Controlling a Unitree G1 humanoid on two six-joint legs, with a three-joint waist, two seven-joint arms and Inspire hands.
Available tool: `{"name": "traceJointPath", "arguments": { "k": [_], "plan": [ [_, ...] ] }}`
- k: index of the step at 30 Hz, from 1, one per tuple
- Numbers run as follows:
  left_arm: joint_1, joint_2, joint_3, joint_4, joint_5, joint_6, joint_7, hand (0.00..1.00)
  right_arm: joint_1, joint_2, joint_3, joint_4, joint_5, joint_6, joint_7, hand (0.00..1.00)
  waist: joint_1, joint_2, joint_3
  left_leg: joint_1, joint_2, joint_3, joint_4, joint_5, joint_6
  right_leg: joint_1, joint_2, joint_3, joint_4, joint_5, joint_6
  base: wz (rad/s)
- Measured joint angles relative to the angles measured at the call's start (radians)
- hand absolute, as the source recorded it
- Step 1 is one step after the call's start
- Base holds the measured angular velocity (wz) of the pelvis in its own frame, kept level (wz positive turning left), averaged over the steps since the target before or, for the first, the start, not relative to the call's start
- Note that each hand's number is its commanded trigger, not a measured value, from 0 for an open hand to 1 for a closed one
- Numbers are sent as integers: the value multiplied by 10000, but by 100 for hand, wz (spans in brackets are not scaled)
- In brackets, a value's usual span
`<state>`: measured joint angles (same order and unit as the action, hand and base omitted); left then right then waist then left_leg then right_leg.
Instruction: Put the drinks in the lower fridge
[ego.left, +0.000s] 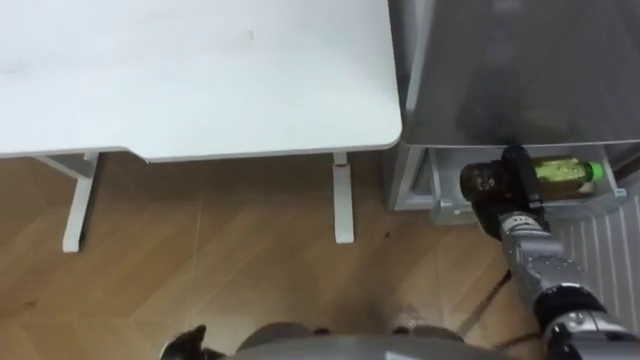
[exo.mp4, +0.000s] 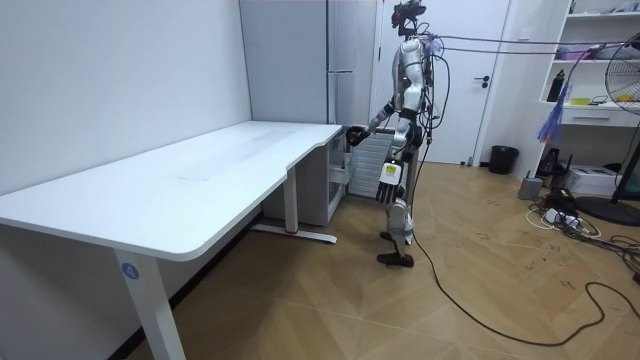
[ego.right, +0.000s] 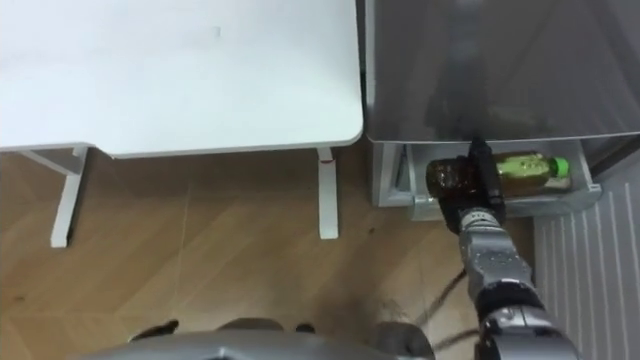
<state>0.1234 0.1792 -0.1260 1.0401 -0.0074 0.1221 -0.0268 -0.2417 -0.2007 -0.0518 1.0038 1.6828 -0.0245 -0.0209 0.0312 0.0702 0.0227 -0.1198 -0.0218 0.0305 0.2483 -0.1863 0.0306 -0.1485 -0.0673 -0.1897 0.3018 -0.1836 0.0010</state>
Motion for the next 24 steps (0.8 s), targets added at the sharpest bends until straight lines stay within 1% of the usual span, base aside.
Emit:
{"name": "traceJointPath", "arguments": {
  "k": [1,2,4,5,6,7,9,10,11,12,13,14,15,16,17,19,21,23,24],
  "plan": [
    [-267,17,-193,8,-31,-9,10,0,-389,-126,-100,359,3,-44,0,100,18,-4,7,-357,-23,-9,130,36,20,-337,-35,-7,108,26,-10,9],
    [-403,25,-264,13,-33,-13,15,0,-596,-180,-121,569,11,-66,1,100,34,-7,9,-511,-29,-7,168,74,25,-478,-47,-5,131,61,-13,6],
    [-757,65,-434,50,-214,-89,25,0,-1381,-336,-160,1392,6,-67,7,100,59,-35,25,-917,-54,50,232,165,41,-941,-111,-15,294,108,-34,0],
    [-877,70,-438,62,-234,-130,30,0,-1502,-337,-211,1513,3,-61,58,100,62,-59,40,-989,-60,100,239,197,50,-1046,-132,-15,331,118,-42,-5],
    [-1045,86,-438,196,-232,-200,42,0,-1693,-339,-324,1719,-12,6,138,100,36,-105,71,-1181,-71,173,242,225,57,-1320,-183,-15,458,117,-51,-4],
    [-1232,86,-444,353,-224,-210,40,0,-1822,-352,-577,1776,-11,50,119,100,58,-126,86,-1389,-80,216,236,294,71,-1548,-219,-11,533,139,-64,-3],
    [-1504,93,-458,481,-215,-215,36,0,-2049,-383,-712,1776,-17,34,113,100,84,-168,114,-1683,-82,258,216,409,93,-1938,-301,5,684,143,-68,0],
    [-1624,125,-505,497,-220,-228,40,0,-2280,-422,-712,1778,-15,39,105,100,95,-224,151,-1872,-98,352,197,452,104,-2225,-340,50,824,145,-69,-4],
    [-1644,152,-534,515,-216,-242,43,0,-2404,-439,-715,1826,-14,40,92,100,139,-245,164,-1969,-95,390,201,473,105,-2348,-343,79,862,157,-84,-12],
    [-1790,201,-535,535,-221,-290,49,0,-2585,-461,-807,2042,3,44,93,100,227,-327,212,-2115,-93,480,212,494,106,-2569,-358,127,965,169,-101,-10],
    [-1915,204,-543,582,-317,-428,56,0,-2643,-560,-842,2106,0,49,89,100,312,-372,238,-2265,-93,501,216,525,109,-2731,-364,164,972,194,-116,-7],
    [-1939,204,-545,581,-375,-513,55,0,-2696,-614,-854,2148,-3,59,89,100,340,-382,243,-2356,-96,504,214,545,112,-2815,-373,189,968,216,-116,-3],
    [-1955,223,-545,577,-436,-713,54,0,-2876,-725,-881,2273,-10,69,89,100,378,-416,266,-2497,-97,528,202,578,113,-2974,-377,212,962,253,-120,0],
    [-1938,268,-547,582,-522,-832,54,0,-3143,-859,-906,2459,-11,85,89,100,383,-437,279,-2661,-98,529,200,601,116,-3140,-375,194,952,279,-120,0],
    [-1926,306,-548,582,-608,-862,53,0,-3250,-918,-906,2569,-29,90,87,100,386,-454,286,-2742,-100,531,199,614,115,-3231,-373,197,951,294,-121,0],
    [-1925,419,-546,611,-712,-870,49,0,-3435,-1225,-916,2705,-86,134,79,100,521,-510,311,-3070,-99,559,202,645,122,-3575,-367,224,953,361,-132,-5],
    [-1920,457,-547,620,-810,-872,48,0,-3599,-1449,-897,2732,-98,140,73,100,630,-547,321,-3280,-93,628,200,656,131,-3803,-364,234,963,381,-135,-5],
    [-1918,520,-560,733,-1051,-912,36,0,-3808,-1546,-914,2802,-202,173,47,100,680,-574,321,-3450,-84,666,193,658,133,-3987,-373,210,969,404,-142,-6],
    [-1908,585,-562,888,-1182,-948,43,0,-3962,-1565,-931,2802,-212,258,-134,100,676,-603,321,-3488,-79,712,180,659,134,-4075,-379,219,1000,419,-146,-10]
  ]
}}
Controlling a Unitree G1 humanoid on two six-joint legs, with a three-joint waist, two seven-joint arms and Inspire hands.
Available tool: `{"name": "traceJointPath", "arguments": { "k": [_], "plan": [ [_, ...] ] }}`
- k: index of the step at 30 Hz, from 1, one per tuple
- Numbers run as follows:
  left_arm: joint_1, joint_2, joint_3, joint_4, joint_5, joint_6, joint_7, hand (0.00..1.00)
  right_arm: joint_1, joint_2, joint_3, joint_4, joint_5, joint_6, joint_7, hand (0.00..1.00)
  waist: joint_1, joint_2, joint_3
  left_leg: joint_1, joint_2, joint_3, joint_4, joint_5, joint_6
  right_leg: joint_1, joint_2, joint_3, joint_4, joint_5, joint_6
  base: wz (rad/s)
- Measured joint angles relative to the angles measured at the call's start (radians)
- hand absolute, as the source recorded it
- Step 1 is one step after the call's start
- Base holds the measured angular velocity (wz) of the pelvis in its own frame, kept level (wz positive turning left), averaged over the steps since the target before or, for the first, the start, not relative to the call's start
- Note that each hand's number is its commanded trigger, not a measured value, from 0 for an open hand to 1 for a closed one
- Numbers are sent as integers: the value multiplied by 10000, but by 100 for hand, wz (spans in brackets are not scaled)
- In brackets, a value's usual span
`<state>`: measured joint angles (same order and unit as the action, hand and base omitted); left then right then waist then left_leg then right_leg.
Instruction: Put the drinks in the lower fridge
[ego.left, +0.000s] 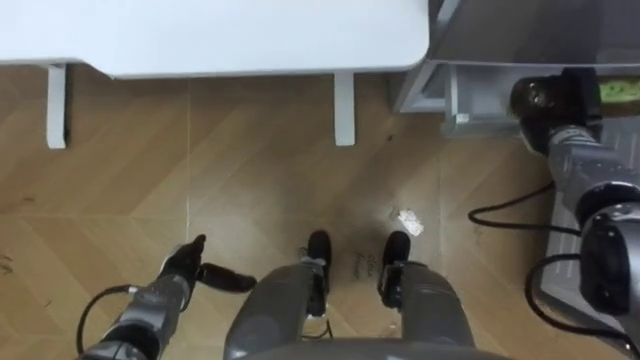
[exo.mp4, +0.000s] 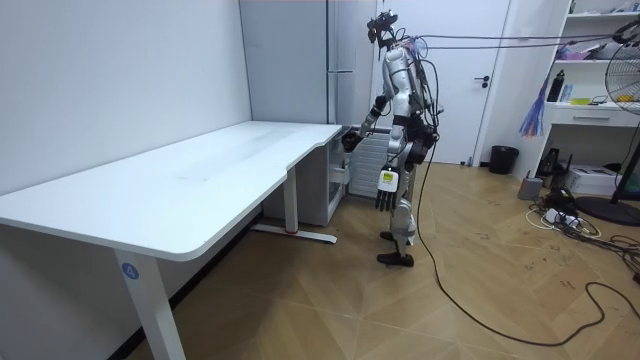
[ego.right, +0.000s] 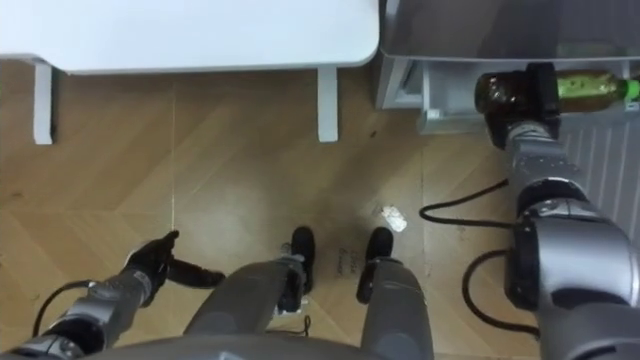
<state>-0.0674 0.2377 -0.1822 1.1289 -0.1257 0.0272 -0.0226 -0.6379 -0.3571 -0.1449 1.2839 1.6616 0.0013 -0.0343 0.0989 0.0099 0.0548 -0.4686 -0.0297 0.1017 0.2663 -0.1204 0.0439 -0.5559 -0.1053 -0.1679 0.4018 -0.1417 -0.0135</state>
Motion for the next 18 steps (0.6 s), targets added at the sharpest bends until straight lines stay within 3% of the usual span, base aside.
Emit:
{"name": "traceJointPath", "arguments": {
  "k": [6,10,11,12,13,18],
  "plan": [
    [-1,177,-252,230,-32,-83,160,0,-188,-54,8,41,7,179,-224,100,0,-28,13,31,-10,81,-128,0,2,-43,-200,-403,18,13,-21,-4],
    [-50,166,-411,172,-26,-104,122,0,-485,-128,30,43,-21,264,-319,100,4,-144,83,-183,-20,242,-111,30,49,-330,-298,-577,140,41,-66,-5],
    [-50,159,-411,171,-27,-105,111,0,-516,-135,34,43,-20,281,-349,45,5,-150,81,-227,-20,258,-88,36,58,-377,-306,-581,151,48,-76,-7],
    [-51,148,-411,161,-25,-106,108,0,-582,-169,47,43,-15,326,-372,5,15,-164,89,-289,-27,296,-71,43,69,-456,-327,-582,197,54,-84,-5],
    [-55,135,-412,155,-23,-106,108,0,-591,-214,58,44,-15,336,-376,0,75,-165,89,-318,-28,309,-56,46,75,-500,-339,-576,220,64,-94,-6],
    [-14,131,-400,78,-23,-70,124,0,-643,-444,51,43,-93,337,-457,0,266,-165,89,-545,-30,332,93,72,89,-723,-384,-611,337,90,-127,0]
  ]
}}
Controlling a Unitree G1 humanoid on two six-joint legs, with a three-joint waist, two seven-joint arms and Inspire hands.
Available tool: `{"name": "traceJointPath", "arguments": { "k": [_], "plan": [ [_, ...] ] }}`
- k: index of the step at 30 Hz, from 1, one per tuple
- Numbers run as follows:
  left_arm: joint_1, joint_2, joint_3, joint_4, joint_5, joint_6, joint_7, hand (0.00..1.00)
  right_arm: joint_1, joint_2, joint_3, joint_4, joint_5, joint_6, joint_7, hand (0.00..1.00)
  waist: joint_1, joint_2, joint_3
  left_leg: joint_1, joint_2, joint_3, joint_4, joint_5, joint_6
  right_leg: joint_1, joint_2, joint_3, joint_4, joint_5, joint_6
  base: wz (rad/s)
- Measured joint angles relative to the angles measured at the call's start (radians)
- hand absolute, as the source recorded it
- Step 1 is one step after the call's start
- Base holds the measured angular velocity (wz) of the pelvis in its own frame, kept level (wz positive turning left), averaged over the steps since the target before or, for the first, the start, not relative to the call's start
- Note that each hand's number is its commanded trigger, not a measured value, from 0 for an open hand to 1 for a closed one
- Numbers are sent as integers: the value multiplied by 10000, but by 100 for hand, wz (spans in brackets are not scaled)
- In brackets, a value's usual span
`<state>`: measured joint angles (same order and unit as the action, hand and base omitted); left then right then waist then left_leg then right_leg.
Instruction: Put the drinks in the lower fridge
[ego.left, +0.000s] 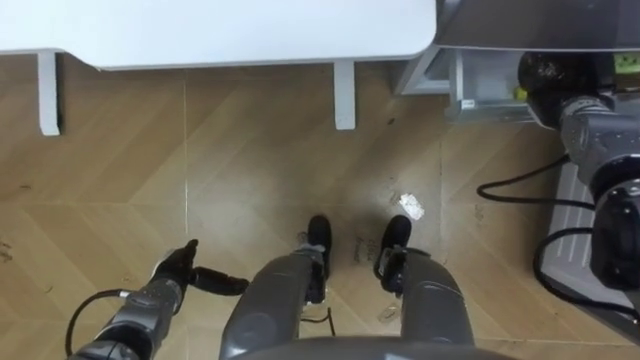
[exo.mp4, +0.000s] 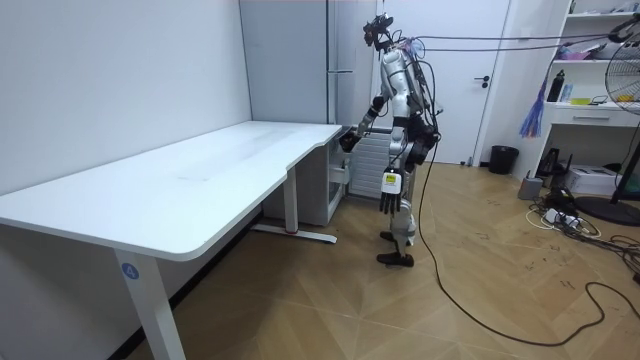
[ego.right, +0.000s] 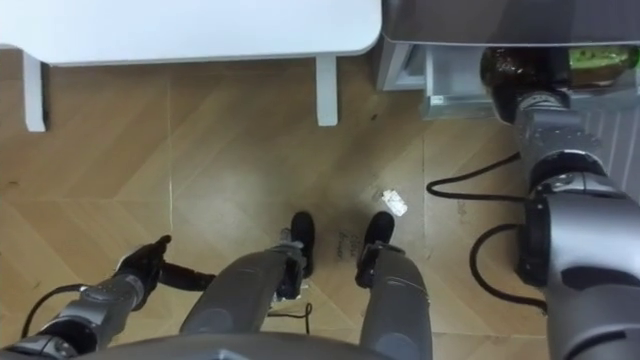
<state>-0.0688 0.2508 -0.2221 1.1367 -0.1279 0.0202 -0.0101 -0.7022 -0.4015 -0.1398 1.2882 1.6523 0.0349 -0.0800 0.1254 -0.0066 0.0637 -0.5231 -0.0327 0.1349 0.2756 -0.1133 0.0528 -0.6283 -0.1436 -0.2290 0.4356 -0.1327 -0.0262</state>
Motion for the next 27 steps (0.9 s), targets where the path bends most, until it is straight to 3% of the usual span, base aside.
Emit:
{"name": "traceJointPath", "arguments": {
  "k": [4,27],
  "plan": [
    [42,-7,-7,-86,0,41,55,0,-65,-139,2,0,-89,-4,-134,0,74,1,-1,-143,-19,-12,17,80,14,-93,-140,-329,25,27,-44,3],
    [608,-6,-10,-177,1,106,461,0,-214,-159,0,24,-197,-22,-632,0,157,23,-34,-270,30,42,339,96,37,-14,-275,-757,127,71,-117,2]
  ]
}}
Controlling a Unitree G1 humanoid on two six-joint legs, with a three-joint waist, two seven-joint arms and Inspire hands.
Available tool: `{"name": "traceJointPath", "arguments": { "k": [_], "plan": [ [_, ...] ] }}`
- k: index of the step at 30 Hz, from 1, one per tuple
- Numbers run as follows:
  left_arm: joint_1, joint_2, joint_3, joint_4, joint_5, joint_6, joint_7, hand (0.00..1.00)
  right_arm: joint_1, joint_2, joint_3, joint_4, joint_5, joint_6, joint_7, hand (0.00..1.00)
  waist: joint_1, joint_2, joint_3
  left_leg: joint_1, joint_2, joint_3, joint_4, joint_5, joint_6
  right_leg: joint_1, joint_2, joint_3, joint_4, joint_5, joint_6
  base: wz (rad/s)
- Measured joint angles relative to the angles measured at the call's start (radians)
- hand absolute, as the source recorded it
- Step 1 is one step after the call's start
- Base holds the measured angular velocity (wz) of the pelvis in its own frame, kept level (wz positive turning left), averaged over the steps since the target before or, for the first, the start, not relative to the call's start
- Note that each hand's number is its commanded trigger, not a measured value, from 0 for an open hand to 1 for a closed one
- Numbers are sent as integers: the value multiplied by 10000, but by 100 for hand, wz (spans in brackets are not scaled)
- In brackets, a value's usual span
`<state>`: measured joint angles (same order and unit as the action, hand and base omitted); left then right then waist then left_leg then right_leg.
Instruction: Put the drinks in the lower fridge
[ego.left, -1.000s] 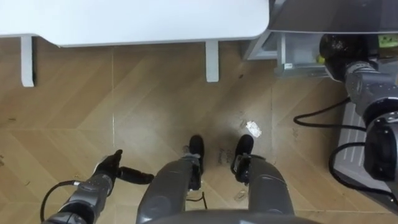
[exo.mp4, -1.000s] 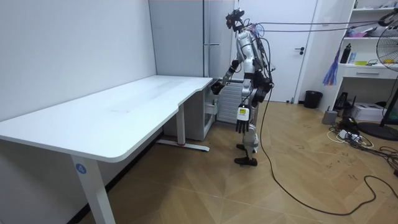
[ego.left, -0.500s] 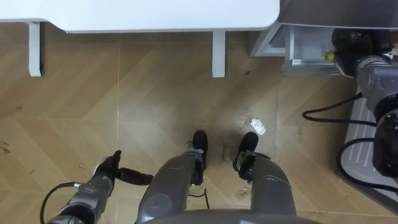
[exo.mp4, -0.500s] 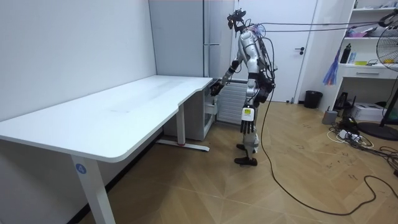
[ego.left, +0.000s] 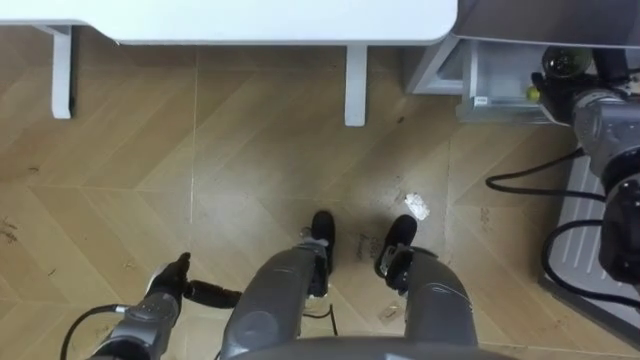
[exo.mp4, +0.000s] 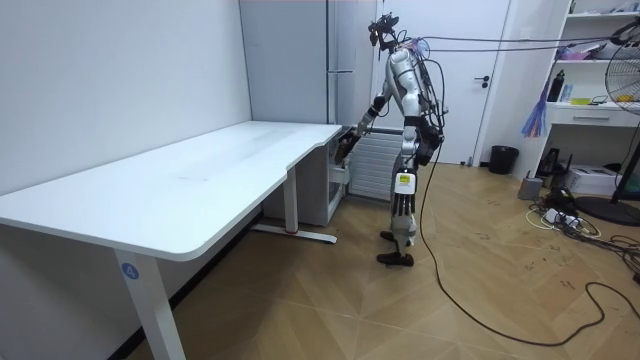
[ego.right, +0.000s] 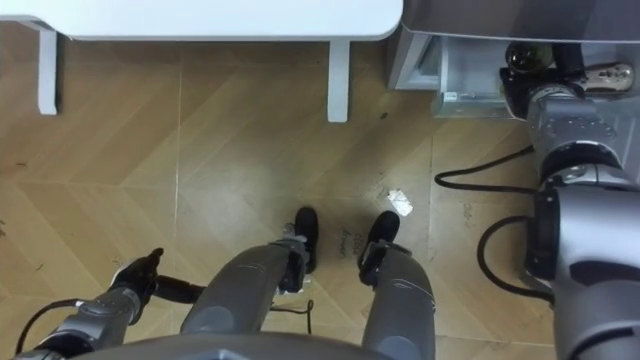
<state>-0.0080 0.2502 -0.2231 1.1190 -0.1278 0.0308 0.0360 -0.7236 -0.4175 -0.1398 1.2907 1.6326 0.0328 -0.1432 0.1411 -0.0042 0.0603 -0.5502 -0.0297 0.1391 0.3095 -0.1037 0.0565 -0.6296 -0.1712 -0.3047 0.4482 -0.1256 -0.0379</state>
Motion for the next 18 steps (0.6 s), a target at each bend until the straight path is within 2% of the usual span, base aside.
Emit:
{"name": "traceJointPath", "arguments": {
  "k": [18],
  "plan": [
    [61,0,31,16,8,410,-85,0,17,-3,6,68,-208,36,6,0,4,21,-22,301,2,2,2,4,6,338,-12,-58,-27,5,-8,0]
  ]
}}
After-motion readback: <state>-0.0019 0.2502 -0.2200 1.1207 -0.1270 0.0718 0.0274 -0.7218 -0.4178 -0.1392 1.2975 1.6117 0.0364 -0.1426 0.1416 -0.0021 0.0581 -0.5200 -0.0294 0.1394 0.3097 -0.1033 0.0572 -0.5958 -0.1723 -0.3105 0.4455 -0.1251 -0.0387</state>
